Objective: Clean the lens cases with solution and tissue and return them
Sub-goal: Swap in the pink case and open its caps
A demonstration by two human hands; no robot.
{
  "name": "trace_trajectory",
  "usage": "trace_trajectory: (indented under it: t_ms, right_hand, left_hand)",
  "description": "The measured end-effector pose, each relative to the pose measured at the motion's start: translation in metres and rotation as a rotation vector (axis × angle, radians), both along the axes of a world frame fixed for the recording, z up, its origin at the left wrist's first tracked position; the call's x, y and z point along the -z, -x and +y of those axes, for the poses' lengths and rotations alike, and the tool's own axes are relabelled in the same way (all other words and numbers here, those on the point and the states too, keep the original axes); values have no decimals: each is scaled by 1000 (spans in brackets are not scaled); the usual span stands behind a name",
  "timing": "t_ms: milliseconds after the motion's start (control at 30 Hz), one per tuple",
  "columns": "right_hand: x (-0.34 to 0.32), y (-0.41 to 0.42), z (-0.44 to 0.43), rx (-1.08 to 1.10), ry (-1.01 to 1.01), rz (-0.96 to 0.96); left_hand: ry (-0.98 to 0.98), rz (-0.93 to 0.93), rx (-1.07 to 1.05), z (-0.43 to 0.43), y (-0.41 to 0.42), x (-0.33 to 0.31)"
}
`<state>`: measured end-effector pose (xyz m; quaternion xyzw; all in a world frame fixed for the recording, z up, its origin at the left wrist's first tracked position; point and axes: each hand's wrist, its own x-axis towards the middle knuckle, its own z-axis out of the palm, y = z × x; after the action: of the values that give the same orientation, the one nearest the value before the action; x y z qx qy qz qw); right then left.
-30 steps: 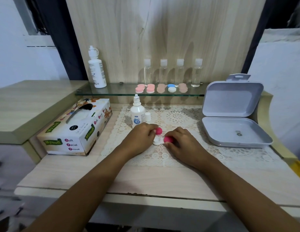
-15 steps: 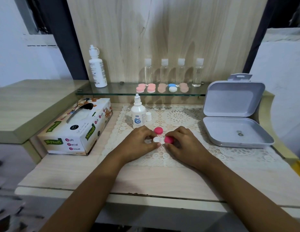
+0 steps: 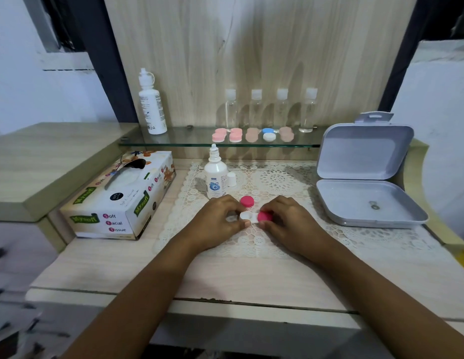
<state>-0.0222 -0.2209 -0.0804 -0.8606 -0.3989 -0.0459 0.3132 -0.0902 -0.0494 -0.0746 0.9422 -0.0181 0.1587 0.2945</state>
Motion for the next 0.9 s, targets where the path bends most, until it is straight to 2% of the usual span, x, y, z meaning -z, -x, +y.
trace_trajectory:
  t_ms: [167,433,633,800,900]
  right_hand:
    - [-2,4,-1,-47,44,37]
    - [-3,1,2,50,-10,20]
    - [-9,2,-5,-74,-24,84]
    - [-5,-1,-2,22,-30,49]
    - [-6,-1,-2,1,-34,56]
  left_hand:
    - [3,-3,-2,0,0,0]
    - [0,-8,-8,0,0,0]
    - [-9,-5,-13,0,-1,1]
    - [-7,0,-12,-1,-2,0]
    - [-9,2,-16,0,-1,2]
